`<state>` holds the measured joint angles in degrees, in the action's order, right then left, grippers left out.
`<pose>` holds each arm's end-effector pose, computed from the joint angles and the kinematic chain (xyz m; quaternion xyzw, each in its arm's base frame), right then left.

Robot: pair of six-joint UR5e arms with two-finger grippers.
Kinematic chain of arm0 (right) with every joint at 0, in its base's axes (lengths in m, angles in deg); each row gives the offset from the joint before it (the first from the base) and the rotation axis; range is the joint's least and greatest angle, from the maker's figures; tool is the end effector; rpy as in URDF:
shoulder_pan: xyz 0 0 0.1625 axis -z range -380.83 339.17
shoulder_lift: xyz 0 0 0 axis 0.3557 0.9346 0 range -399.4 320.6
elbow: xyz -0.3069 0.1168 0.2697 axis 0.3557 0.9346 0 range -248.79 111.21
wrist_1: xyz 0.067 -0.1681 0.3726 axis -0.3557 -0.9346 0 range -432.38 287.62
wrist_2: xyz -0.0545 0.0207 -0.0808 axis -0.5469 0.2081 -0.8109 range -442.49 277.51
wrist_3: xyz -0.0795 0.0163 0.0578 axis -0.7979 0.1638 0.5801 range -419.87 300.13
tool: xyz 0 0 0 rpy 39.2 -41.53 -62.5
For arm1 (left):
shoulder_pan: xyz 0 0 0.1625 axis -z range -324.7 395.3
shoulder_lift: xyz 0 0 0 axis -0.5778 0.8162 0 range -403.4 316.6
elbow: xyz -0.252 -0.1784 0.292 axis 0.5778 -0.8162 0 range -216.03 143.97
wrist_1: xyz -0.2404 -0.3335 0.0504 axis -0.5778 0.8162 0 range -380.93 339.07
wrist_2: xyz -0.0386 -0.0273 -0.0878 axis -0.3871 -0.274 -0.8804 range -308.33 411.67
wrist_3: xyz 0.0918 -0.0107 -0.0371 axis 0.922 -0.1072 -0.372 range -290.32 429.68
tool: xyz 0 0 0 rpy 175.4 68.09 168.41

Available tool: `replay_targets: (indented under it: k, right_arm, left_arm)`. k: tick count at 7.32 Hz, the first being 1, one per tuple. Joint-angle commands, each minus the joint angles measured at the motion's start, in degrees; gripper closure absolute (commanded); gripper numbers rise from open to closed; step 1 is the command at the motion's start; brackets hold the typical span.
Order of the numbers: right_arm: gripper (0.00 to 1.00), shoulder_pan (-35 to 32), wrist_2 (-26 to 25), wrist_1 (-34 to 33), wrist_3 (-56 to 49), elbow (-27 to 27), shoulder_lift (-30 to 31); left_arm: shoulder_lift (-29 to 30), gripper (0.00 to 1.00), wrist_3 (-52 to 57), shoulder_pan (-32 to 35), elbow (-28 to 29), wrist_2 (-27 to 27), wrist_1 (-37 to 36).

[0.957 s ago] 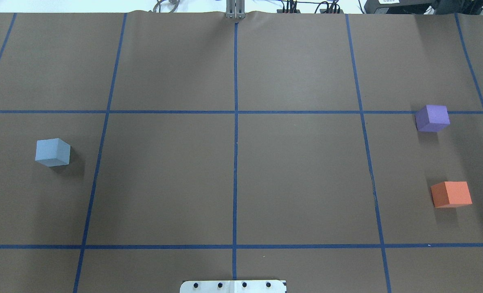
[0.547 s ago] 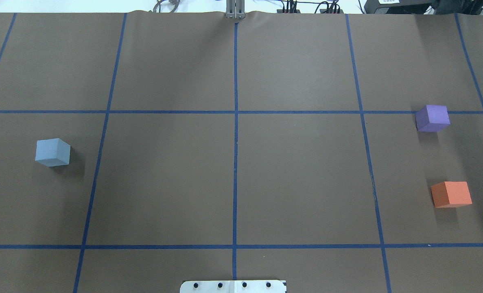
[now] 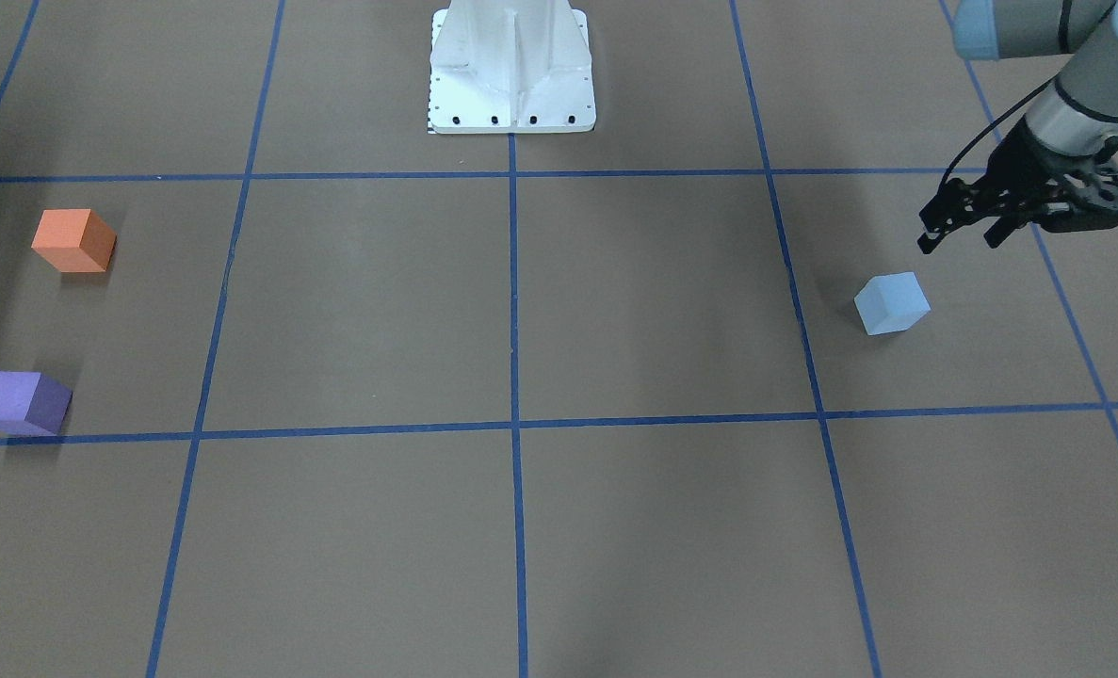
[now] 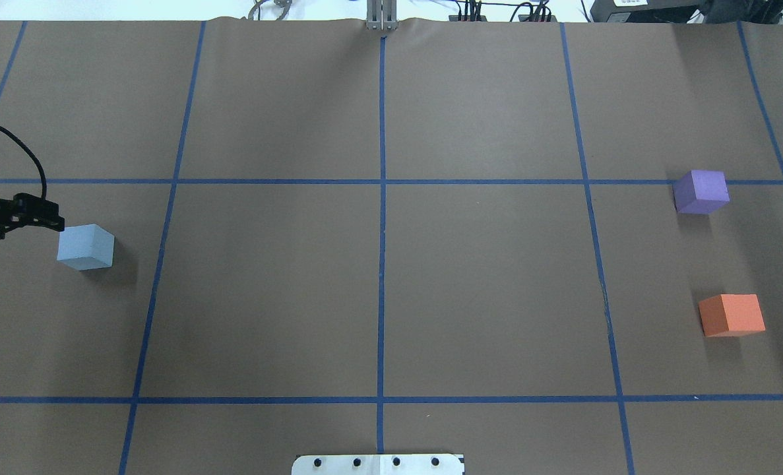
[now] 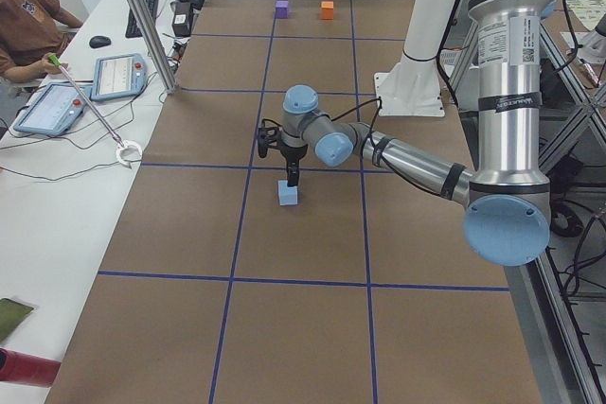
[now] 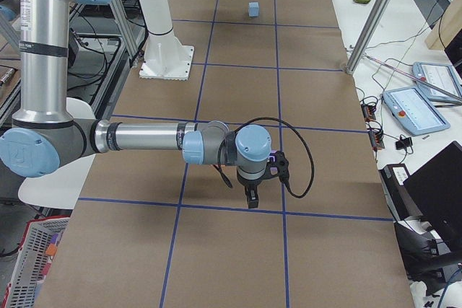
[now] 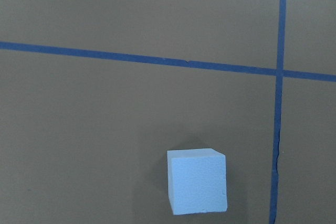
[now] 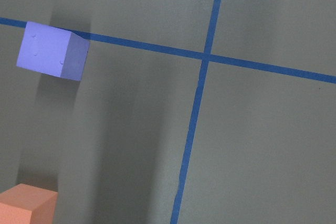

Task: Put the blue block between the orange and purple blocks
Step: 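Lower the left gripper onto the light blue cube and grasp it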

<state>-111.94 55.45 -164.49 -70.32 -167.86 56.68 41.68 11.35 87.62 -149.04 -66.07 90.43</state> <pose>0.0680 -0.4461 0.6298 0.0478 -0.4035 -0.0775 0.9104 0.2181 -0.4246 0.4687 0.0516 0.3945 -0.0842 0.9136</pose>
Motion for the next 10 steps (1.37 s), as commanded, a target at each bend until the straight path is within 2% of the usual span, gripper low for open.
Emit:
replay_targets:
  k: [1, 4, 9, 10]
  right_arm:
    - [0.0, 0.0, -0.1, 0.0, 0.0, 0.0, 0.0]
    - [0.0, 0.0, -0.2, 0.0, -0.1, 0.1, 0.0]
    - [0.0, 0.0, -0.4, 0.0, -0.1, -0.1, 0.0]
    - [0.0, 0.0, -0.4, 0.0, -0.1, -0.1, 0.0]
  left_arm:
    - [0.5, 0.0, -2.3, -5.8, 1.8, 7.0, 1.1]
    - [2.6, 0.0, -2.2, -6.6, 8.6, 9.1, 6.8]
    - [5.7, 0.0, -2.0, -8.6, 14.5, 9.1, 7.0]
    - [6.1, 0.23, -2.1, -9.1, 14.3, 9.0, 6.9]
